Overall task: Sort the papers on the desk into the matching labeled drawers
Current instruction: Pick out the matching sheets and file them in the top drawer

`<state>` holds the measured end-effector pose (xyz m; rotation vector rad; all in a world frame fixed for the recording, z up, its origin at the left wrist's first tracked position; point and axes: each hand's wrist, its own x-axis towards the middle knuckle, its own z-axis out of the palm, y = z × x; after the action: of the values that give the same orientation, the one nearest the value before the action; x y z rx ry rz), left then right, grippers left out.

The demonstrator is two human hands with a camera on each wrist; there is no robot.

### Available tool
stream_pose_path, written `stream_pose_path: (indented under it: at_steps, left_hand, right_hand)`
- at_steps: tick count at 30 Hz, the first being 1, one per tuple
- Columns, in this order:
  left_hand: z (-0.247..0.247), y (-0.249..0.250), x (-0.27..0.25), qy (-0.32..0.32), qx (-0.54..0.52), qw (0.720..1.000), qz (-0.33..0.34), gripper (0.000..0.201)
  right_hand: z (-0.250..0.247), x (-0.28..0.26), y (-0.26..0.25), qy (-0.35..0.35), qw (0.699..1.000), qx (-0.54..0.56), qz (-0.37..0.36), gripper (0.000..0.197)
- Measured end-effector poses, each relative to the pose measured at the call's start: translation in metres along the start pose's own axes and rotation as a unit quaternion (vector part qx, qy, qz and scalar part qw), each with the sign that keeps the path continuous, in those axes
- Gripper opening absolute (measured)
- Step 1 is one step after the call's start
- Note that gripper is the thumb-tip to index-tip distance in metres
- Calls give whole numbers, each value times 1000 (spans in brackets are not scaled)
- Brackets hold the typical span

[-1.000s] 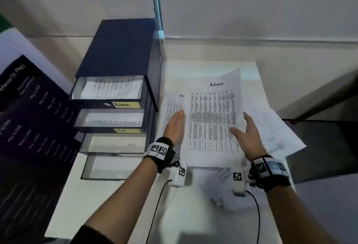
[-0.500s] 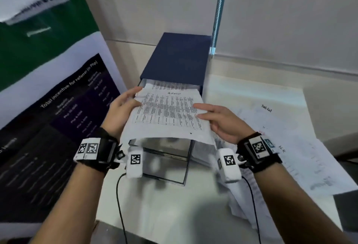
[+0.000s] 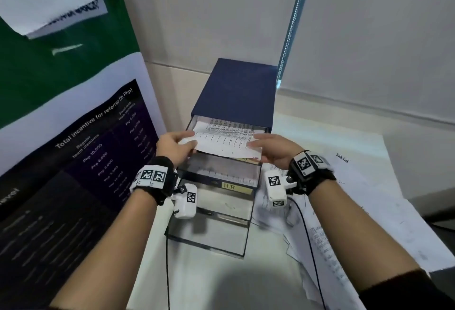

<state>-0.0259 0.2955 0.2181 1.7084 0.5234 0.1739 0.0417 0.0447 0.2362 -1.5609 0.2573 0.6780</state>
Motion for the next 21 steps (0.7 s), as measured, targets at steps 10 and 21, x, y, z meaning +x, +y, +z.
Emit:
stream_pose_path:
  at_steps: [10,21]
  left_hand:
    - [54,3,59,-58,452,855,248,34]
    - [100,-13,113,-254,532,794,150,50]
  right_hand:
    - [1,37,-13,74,988,-133,-29,46]
    - [-11,50,-10,92,933,-337,-83,31]
